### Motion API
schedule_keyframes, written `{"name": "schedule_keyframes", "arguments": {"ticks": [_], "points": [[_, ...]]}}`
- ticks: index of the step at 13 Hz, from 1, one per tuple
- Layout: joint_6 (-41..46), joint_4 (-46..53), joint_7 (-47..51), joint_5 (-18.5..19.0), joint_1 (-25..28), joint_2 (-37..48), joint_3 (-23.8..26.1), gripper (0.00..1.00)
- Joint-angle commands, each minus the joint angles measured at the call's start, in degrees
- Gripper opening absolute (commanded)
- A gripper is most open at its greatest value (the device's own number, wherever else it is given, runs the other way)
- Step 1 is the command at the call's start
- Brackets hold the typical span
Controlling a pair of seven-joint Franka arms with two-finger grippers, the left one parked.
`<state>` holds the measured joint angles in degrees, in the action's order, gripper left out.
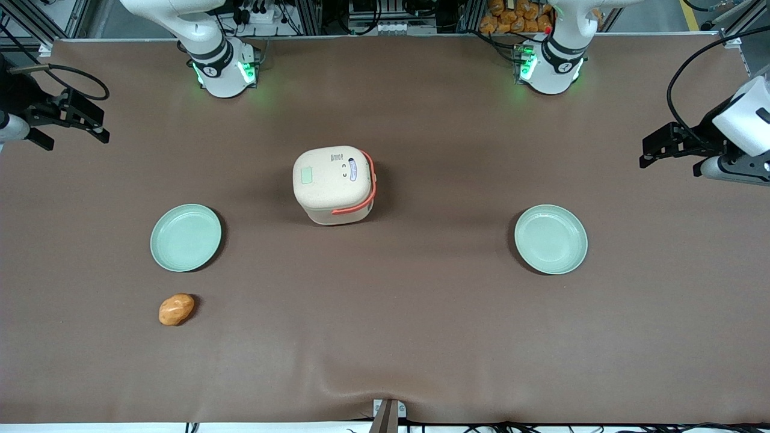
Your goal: Press rice cooker button with right arm
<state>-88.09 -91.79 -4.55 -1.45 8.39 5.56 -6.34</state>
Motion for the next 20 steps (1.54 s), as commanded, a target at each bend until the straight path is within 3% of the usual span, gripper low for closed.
{"name": "schedule_keyframes", "arguments": {"ticks": [1,10,11,13,15,17,20], "points": [[1.17,1.35,-0.55,-0.22,-0.65,-0.46,0.37,1.0],[1.26,0.64,0.86,-0.93,-0.04,-0.55,1.94,1.0],[1.17,0.73,0.86,-0.84,1.01,-0.63,2.73,0.89],[1.08,0.91,1.73,-0.93,3.81,-1.33,2.92,0.39],[1.17,0.65,6.46,-1.02,7.42,-2.82,4.31,0.05],[0.91,-0.05,14.62,-0.93,9.62,-6.16,8.08,0.0],[-2.67,-4.6,16.42,-0.84,11.91,-7.93,11.43,0.0]]}}
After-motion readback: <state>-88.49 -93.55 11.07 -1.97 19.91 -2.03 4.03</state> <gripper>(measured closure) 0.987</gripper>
